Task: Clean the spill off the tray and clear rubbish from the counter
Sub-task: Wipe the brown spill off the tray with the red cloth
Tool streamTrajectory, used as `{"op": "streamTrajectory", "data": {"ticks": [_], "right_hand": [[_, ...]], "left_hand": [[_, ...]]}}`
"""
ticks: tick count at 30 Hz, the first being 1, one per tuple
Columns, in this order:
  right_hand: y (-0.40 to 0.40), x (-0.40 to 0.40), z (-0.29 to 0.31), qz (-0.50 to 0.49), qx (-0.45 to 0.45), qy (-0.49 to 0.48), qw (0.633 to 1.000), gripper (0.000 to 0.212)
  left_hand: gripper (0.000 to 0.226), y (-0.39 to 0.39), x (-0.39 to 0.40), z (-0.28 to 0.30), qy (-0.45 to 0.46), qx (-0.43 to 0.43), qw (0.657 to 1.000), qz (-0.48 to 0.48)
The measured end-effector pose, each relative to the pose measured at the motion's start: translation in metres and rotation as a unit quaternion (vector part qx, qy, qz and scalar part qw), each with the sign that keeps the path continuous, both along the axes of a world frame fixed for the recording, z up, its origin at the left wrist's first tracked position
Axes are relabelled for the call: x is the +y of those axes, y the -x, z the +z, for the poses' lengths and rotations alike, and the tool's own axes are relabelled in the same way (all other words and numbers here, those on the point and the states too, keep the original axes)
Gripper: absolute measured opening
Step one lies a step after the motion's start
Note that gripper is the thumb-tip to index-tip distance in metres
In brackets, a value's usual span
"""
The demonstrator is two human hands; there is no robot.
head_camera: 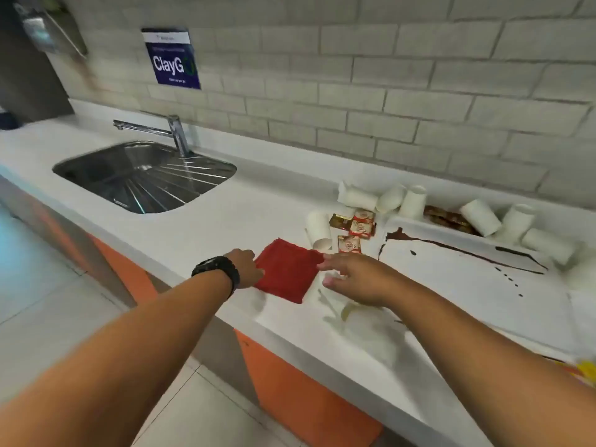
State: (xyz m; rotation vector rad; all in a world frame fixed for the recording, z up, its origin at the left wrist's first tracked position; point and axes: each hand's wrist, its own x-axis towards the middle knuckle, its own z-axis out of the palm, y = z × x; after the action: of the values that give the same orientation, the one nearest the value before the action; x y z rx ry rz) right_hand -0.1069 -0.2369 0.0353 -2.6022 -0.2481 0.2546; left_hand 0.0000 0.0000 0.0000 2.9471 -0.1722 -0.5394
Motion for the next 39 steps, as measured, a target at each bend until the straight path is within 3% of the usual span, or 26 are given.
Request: {"op": "streamTrajectory", "data": {"ticks": [3, 9, 15, 19, 24, 26, 28, 30, 33, 35, 39], "right_hand": [[-0.007, 0.016, -0.006, -0.023, 0.010, -0.036, 0.999, 0.041], [-0.018, 0.030, -0.019, -0.073, 0.013, -0.063, 0.995, 0.040], [-0.029, 0.032, -0.027, -0.117, 0.008, -0.093, 0.989, 0.037], [-0.043, 0.041, -0.029, -0.157, -0.002, -0.183, 0.970, 0.033], [-0.058, 0.039, -0.022, -0.305, 0.015, -0.429, 0.850, 0.016], [-0.062, 0.033, -0.021, -0.354, 0.056, -0.552, 0.753, 0.022], [-0.060, 0.018, -0.016, -0.353, 0.089, -0.683, 0.633, 0.044], [-0.053, 0.003, -0.009, -0.325, 0.086, -0.753, 0.565, 0.061], [-0.034, -0.031, 0.004, -0.314, 0.031, -0.802, 0.508, 0.066], [-0.022, -0.056, 0.010, -0.330, 0.022, -0.800, 0.500, 0.067], [0.004, -0.116, 0.006, -0.398, 0.007, -0.771, 0.497, 0.056]], "left_hand": [[0.062, -0.019, 0.010, -0.020, -0.003, 0.009, 0.999, 0.034], [0.056, -0.043, -0.002, -0.055, -0.061, -0.054, 0.997, -0.010], [0.026, -0.053, -0.011, -0.062, 0.106, -0.031, 0.994, 0.011], [0.011, -0.058, -0.022, -0.039, 0.260, -0.022, 0.965, 0.019], [0.013, -0.055, -0.058, 0.021, 0.386, -0.047, 0.921, -0.004], [0.011, -0.044, -0.074, 0.050, 0.406, -0.072, 0.910, -0.050], [0.008, -0.027, -0.098, 0.072, 0.418, -0.084, 0.898, -0.111], [0.007, -0.007, -0.121, 0.085, 0.428, -0.072, 0.883, -0.181], [0.009, 0.025, -0.163, 0.090, 0.404, -0.033, 0.864, -0.299], [0.010, 0.039, -0.185, 0.086, 0.380, -0.022, 0.854, -0.354], [0.020, 0.034, -0.219, 0.063, 0.435, 0.066, 0.838, -0.322]]}}
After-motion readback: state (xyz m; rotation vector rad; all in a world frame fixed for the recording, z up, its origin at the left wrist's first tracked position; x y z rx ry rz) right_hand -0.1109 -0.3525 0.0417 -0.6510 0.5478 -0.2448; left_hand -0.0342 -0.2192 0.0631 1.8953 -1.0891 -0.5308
